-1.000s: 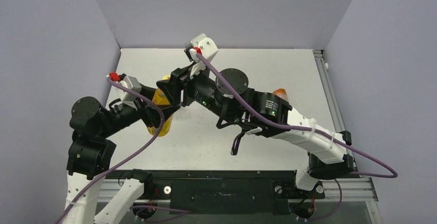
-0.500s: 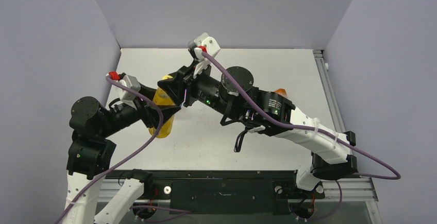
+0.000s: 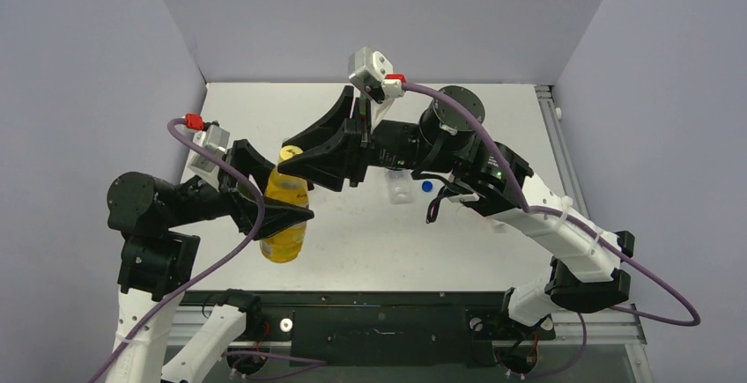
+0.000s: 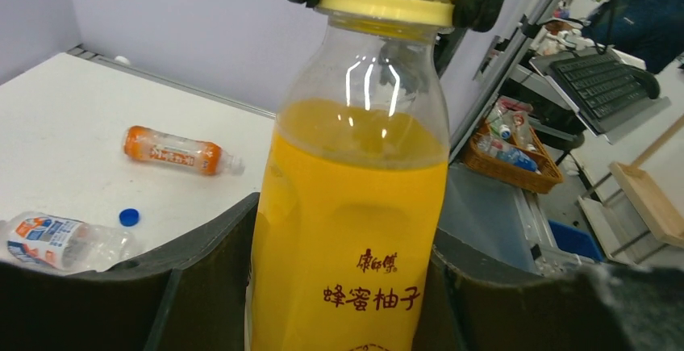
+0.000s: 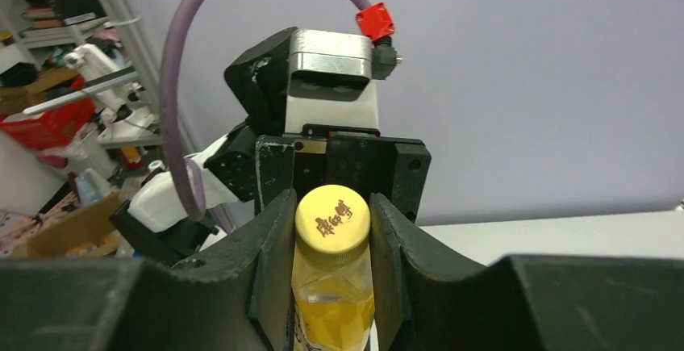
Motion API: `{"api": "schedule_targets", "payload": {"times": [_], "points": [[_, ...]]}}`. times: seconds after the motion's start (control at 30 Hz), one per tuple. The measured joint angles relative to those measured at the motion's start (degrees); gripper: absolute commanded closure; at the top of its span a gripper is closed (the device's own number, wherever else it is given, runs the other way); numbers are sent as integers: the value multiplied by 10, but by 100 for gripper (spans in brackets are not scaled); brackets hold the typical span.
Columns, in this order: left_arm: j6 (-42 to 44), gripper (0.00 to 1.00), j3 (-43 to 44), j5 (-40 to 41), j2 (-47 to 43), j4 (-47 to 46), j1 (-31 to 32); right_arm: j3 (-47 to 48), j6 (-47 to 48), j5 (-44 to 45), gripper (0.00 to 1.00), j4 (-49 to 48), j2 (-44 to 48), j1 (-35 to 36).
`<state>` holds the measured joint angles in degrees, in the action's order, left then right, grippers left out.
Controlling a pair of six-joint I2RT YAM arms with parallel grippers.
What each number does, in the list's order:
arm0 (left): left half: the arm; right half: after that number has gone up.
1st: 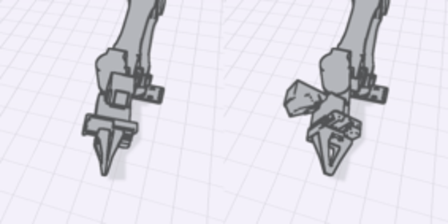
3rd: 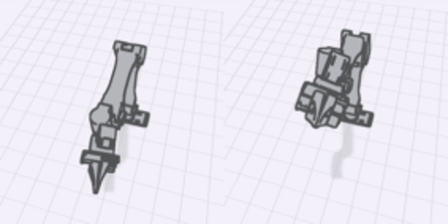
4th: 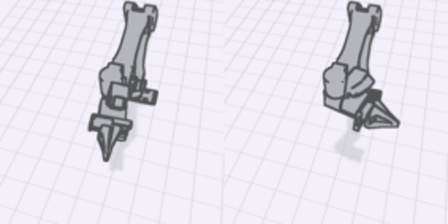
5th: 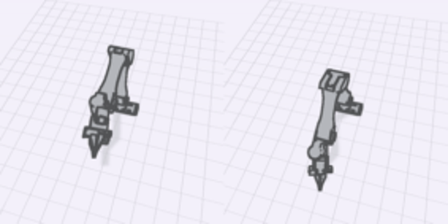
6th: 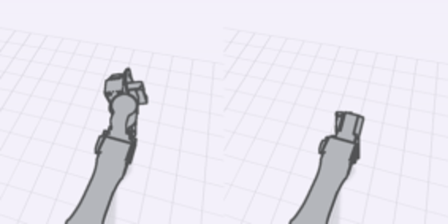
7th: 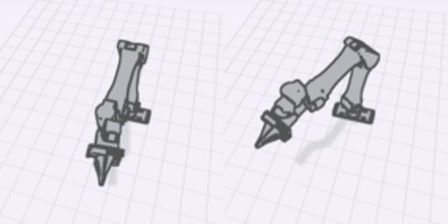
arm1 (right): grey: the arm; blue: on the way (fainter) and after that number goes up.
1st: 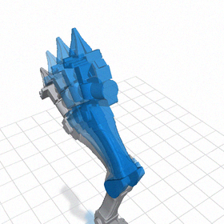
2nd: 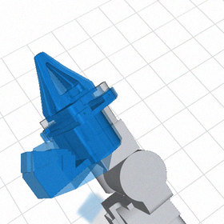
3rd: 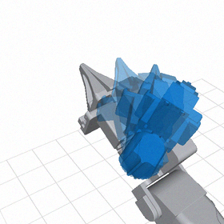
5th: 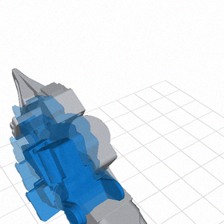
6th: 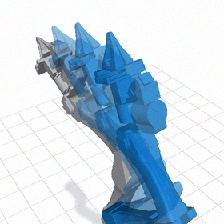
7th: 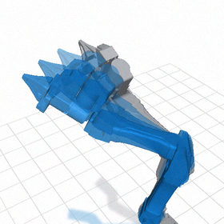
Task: Unscrew the bottle caps
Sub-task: Unscrew the bottle cap from the plastic bottle.
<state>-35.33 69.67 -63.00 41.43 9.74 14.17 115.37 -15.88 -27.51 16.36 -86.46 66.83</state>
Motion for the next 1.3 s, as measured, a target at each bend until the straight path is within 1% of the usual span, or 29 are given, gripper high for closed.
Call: {"api": "schedule_targets", "payload": {"times": [0.13, 0.17, 0.2, 0.23, 0.27, 0.3, 0.33, 0.4, 0.47, 0.5, 0.57, 0.6, 0.7, 0.77, 0.83, 0.87, 0.97, 1.13, 1.23, 1.3], "points": [[-32, 81, 0, -31, -1, -25, 0, -6, 0, -57, 100, -20, 1, -6], [-36, 81, 0, -36, -1, -28, 0, -9, 0, -65, 98, -25, 2, -8], [-41, 81, 0, -39, -1, -30, 0, -10, 0, -71, 83, -26, 3, -8], [-43, 81, 0, -40, 0, -31, 0, -10, 1, -72, 76, -26, 3, -9], [-44, 81, 0, -41, 0, -32, 0, -10, 3, -70, 56, -24, 3, -9], [-43, 81, 0, -40, 0, -30, 0, -10, 3, -59, 47, -21, 4, -8], [-40, 81, 0, -34, 0, -27, 0, -8, 5, -38, 32, -12, 5, -5], [-14, 81, 1, -10, 0, -14, -1, -5, 6, 29, 24, 15, 10, 9], [22, 81, 2, 18, -1, 9, -1, 1, 14, 118, 23, 31, 13, 27], [47, 81, 3, 34, -2, 24, -1, 7, 16, 170, 23, 40, 13, 41], [94, 81, 4, 66, -4, 52, -2, 19, 18, 233, 25, 53, 12, 60], [117, 81, 4, 80, -6, 65, -2, 28, 18, 263, 28, 62, 10, 70], [176, 81, 3, 119, -13, 98, -2, 78, 17, 326, 34, 82, -14, 88], [207, 82, 3, 142, -19, 114, -2, 103, 15, 350, 39, 89, -33, 92], [227, 82, 3, 158, -24, 122, -2, 118, 11, 367, 46, 97, -50, 92], [235, 82, 3, 165, -26, 125, -2, 122, 10, 372, 48, 103, -59, 92], [253, 82, 3, 186, -28, 139, -2, 123, 2, 378, 57, 113, -78, 92], [268, 82, 3, 208, -26, 149, -3, 128, 0, 377, 63, 133, -94, 93], [271, 82, 3, 213, -24, 152, -3, 129, 0, 374, 78, 137, -96, 93], [272, 82, 3, 213, -23, 153, -3, 129, -1, 374, 82, 139, -96, 93]]}}
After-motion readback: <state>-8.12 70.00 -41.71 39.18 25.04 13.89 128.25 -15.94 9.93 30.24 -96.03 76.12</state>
